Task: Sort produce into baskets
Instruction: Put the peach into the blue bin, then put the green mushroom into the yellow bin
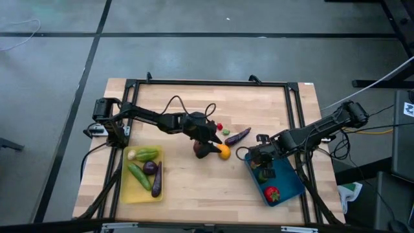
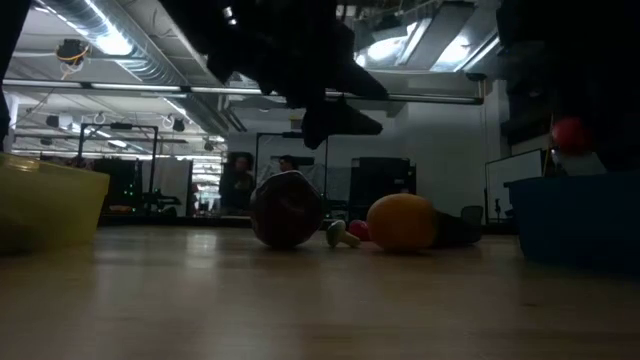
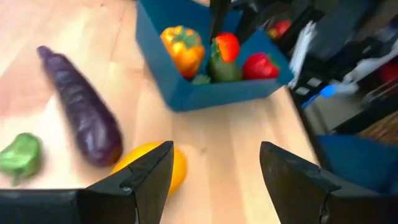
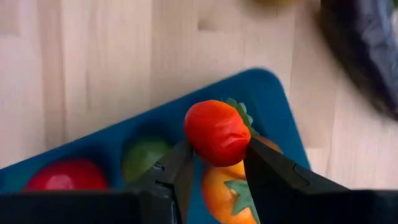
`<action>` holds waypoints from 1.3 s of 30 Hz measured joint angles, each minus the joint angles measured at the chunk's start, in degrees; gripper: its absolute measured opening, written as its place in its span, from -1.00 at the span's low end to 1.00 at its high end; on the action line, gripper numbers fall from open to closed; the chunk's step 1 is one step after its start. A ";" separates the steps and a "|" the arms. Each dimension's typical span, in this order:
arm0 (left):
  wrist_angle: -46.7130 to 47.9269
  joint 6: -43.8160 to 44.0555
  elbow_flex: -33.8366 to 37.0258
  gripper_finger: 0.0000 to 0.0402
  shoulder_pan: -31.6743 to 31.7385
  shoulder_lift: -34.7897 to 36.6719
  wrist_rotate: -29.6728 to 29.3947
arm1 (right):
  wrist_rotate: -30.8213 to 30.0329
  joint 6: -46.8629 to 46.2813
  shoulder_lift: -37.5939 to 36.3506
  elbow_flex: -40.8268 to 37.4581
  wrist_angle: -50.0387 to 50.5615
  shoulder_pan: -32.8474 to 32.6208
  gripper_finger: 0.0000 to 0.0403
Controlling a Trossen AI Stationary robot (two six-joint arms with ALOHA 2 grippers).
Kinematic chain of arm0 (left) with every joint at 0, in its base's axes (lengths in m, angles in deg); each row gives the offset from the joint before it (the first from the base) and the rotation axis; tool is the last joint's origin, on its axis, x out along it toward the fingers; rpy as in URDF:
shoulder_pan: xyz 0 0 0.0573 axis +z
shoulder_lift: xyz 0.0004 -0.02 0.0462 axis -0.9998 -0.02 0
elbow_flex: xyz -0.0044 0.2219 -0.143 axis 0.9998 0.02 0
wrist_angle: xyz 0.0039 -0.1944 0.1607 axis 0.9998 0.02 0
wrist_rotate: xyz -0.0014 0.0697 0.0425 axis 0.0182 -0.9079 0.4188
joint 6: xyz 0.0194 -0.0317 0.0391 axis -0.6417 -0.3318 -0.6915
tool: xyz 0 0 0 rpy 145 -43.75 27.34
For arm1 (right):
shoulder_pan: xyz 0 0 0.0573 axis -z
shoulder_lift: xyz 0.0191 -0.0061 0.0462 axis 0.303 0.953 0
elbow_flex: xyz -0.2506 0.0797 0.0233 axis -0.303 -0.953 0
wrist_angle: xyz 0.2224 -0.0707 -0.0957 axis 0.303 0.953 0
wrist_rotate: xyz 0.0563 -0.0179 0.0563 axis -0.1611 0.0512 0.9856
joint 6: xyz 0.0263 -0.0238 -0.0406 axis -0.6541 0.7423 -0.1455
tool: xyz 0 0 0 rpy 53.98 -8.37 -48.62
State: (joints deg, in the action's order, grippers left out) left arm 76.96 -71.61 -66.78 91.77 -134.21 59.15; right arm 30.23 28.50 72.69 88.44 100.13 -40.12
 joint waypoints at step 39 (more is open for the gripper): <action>34.99 -9.21 -16.11 0.17 -1.32 0.02 -16.98 | -0.02 -1.60 7.69 0.00 1.25 0.00 0.36</action>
State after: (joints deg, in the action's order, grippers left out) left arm 111.95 -80.82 -82.88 90.45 -134.19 42.17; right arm 30.21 26.90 80.38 88.44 101.38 -40.12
